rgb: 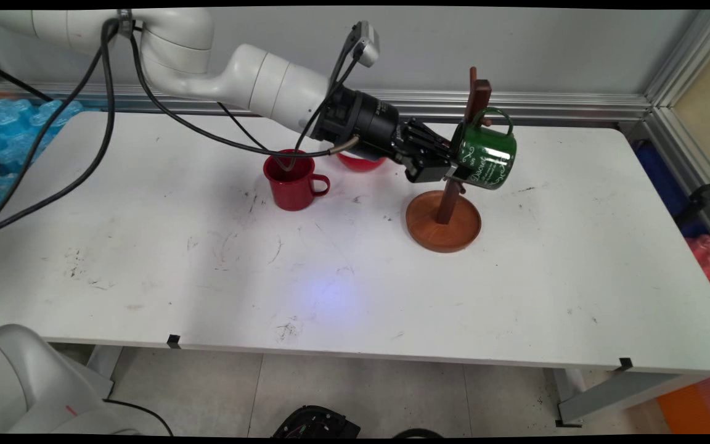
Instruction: Place the picked object on the table
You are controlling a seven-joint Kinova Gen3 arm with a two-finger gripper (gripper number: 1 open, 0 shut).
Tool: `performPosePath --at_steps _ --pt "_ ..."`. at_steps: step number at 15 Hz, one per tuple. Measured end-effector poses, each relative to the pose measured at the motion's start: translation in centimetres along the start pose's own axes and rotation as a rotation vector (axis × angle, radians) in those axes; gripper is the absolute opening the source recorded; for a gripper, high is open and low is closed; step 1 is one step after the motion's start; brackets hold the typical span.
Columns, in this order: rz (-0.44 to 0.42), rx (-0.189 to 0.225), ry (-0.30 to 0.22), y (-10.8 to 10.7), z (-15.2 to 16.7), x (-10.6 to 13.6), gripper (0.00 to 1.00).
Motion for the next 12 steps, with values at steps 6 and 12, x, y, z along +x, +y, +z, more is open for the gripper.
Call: performPosePath --at_steps 6,12 --pt "-0.007 -0.006 -0.002 0.47 -0.12 0.22 0.0" --pt "-0.015 -0.014 -0.004 0.99 -0.54 0.61 0.0"
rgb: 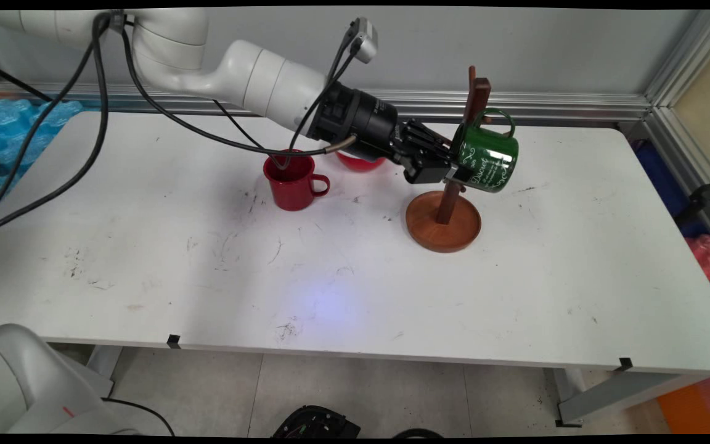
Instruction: Place the picked object on the table
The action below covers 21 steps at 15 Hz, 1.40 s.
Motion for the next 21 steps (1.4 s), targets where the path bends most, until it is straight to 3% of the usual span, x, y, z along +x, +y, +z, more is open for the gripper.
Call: performPosePath --at_steps 21 --pt "-0.022 -0.047 -0.018 1.7 -2.9 1.6 0.0"
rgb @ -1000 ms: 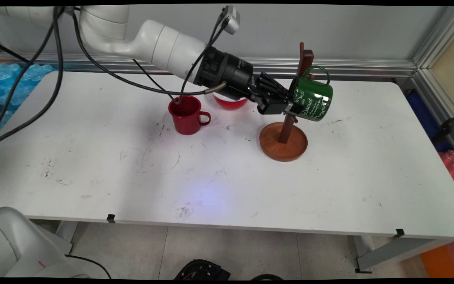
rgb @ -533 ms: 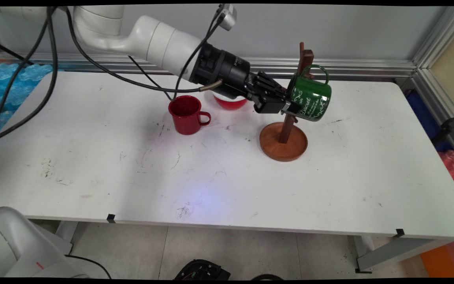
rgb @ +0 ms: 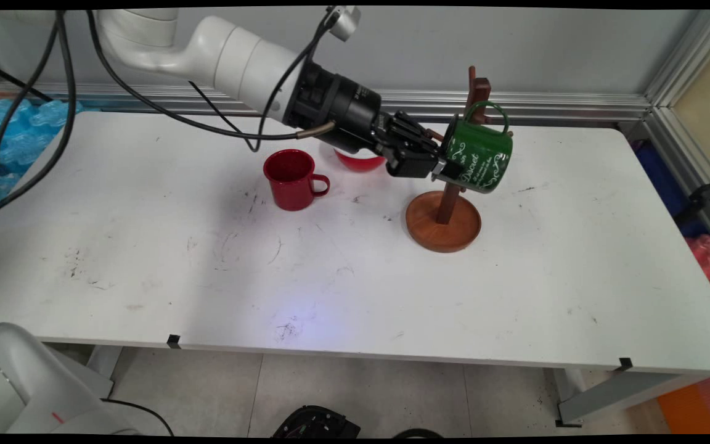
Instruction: Place the picked object on the table
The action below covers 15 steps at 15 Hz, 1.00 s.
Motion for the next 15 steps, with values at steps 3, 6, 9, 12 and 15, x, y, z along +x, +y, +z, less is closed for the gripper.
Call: performPosePath --at_steps 3,6,9,12,15 --pt "-0.005 -0.012 -0.01 0.3 -0.7 -0.1 0.0" --pt "-0.01 -0.024 -0.026 0.6 -1.6 -0.3 0.0" --pt "-0.012 -0.036 -0.048 0.8 -2.6 -0.7 0.0" --pt "-0.014 -0.05 -0.08 1.0 -3.6 -1.3 0.0" --pt "-0.017 -0.065 -0.122 1.2 -4.8 -2.1 0.0"
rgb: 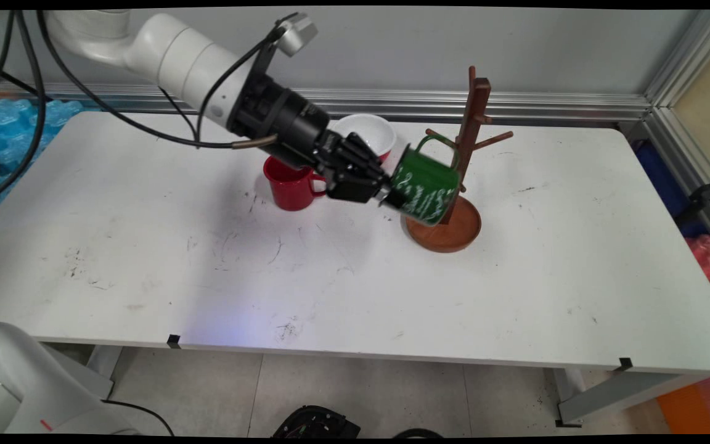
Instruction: Place the picked object on the table
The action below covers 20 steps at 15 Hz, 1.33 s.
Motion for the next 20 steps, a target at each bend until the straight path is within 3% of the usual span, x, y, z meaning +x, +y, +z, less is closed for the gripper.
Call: performPosePath --at_steps 9,20 --pt "-0.002 -0.03 -0.125 0.2 -2.5 -2.5 0.0" --pt "0.035 -0.04 -0.322 -0.6 -5.1 -5.4 0.0"
